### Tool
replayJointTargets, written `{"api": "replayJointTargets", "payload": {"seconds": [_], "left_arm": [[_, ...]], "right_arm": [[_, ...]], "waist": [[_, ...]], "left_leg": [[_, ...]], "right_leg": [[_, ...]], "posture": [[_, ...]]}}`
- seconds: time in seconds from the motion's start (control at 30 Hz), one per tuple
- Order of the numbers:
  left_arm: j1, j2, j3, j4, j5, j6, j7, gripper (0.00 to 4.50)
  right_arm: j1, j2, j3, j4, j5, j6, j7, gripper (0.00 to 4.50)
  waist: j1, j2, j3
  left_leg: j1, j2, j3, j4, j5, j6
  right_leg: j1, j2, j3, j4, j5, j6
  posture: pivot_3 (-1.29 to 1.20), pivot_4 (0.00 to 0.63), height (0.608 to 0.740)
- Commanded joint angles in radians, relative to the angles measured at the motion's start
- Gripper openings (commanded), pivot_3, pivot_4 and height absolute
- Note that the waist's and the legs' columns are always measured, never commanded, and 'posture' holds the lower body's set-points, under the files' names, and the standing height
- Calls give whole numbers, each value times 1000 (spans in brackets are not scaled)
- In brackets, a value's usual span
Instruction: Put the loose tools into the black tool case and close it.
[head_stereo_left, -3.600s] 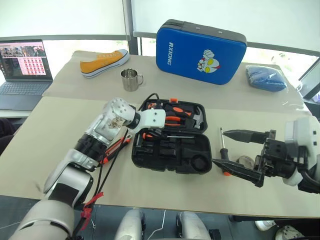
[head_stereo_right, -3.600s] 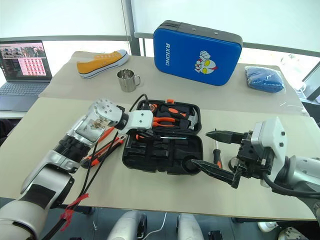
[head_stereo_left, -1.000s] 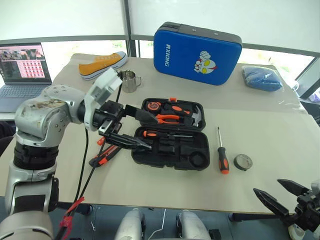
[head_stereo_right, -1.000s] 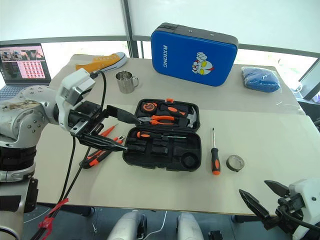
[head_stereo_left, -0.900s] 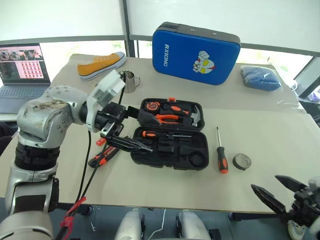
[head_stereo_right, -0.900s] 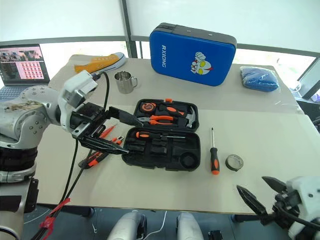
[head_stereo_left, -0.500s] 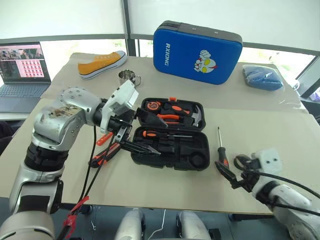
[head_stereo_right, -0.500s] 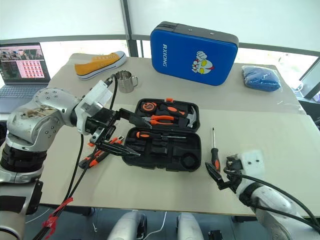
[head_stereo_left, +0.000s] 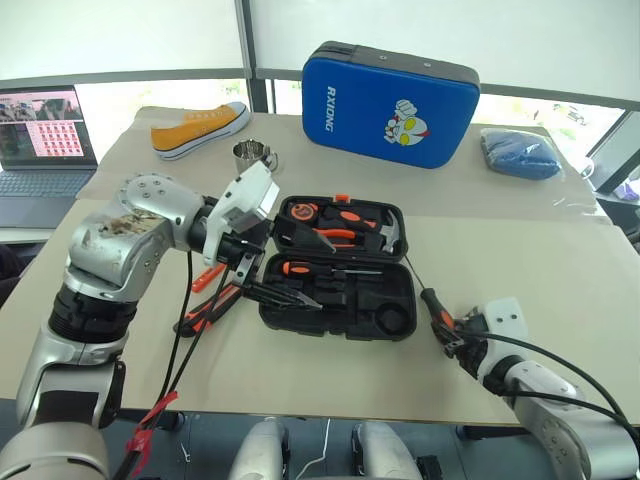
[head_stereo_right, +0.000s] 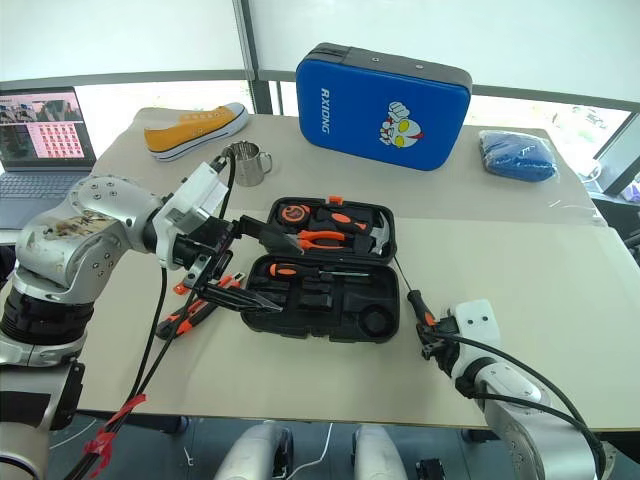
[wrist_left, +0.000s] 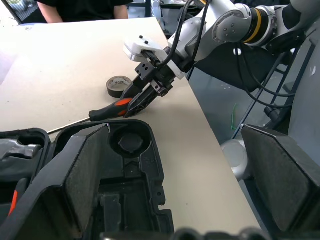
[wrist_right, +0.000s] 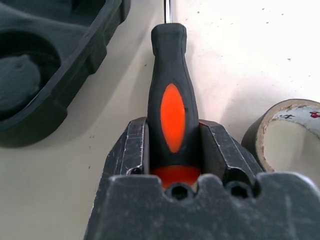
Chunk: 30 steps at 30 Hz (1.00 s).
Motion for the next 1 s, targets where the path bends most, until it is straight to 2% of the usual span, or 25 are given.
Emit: {"api": "replayJointTargets", "payload": {"seconds": [0.03, 0.13, 0.2, 0.3, 0.4, 0.5, 0.6, 0.7, 0.87, 1.0], "left_arm": [[0, 12, 10, -9, 8, -29, 9, 4500], [14, 21, 20, -13, 8, -29, 19, 4500], [19, 22, 27, -13, 9, -33, 27, 4500], [35, 40, 43, -19, 3, -27, 26, 4500], [62, 84, 53, -36, -7, -21, 2, 4500], [100, 134, 70, -55, -6, -12, 2, 4500], [171, 208, 106, -103, -24, 5, -14, 4500], [268, 269, 166, -168, -56, 29, 9, 4500], [359, 291, 249, -240, -95, 70, 100, 4500], [371, 294, 263, -247, -91, 77, 156, 4500]], "right_arm": [[-33, 12, -134, -130, 81, 57, -20, 1038], [-162, 13, -308, -171, 239, 163, -62, 1038], [-255, -18, -374, -162, 357, 211, -51, 1038], [-344, -178, -321, -132, 455, 190, 170, 1038], [-362, -383, -115, -29, 276, -15, 451, 1038], [-474, -457, 85, 199, 113, -262, 680, 1038], [-608, -459, 239, 422, -52, -487, 827, 1038], [-727, -415, 332, 604, -154, -635, 915, 1038], [-818, -343, 422, 800, -281, -809, 982, 1038], [-841, -298, 426, 876, -327, -858, 973, 1038]], "waist": [[0, 1, 0], [-1, 1, 1], [-2, 1, 1], [-2, 2, 2], [-3, 4, 3], [-5, 3, 3], [-8, 4, 5], [-8, 6, 7], [2, 6, 9], [5, 6, 10]], "left_leg": [[0, 0, 0, 0, 0, 0], [0, 0, 0, 0, 0, 0], [0, 1, 0, 0, 0, 0], [0, 1, -1, -1, 0, 0], [0, 0, 0, -2, 0, 0], [0, 0, 0, -2, 0, 1], [0, 0, 2, -1, 0, 0], [0, 0, 2, -1, 0, 0], [-2, 1, 1, -1, 0, 0], [-2, 0, 1, 0, 0, 0]], "right_leg": [[0, 0, 0, 0, 0, 0], [0, 0, 0, 1, 0, 0], [0, 0, 1, 1, 0, 0], [-1, 0, 0, 1, 0, -1], [-1, 0, 0, 0, 0, -1], [0, 0, -1, -2, 0, -1], [0, 0, 0, -2, 0, 0], [-2, 0, 0, -1, 0, 0], [-5, -1, 0, 1, 0, -1], [-5, -2, 0, 1, 0, 0]], "posture": [[0, 150, 739], [0, 150, 739], [0, 150, 739], [0, 150, 739], [0, 150, 739], [0, 150, 739], [0, 150, 739], [0, 150, 739], [0, 150, 739], [0, 150, 739]]}}
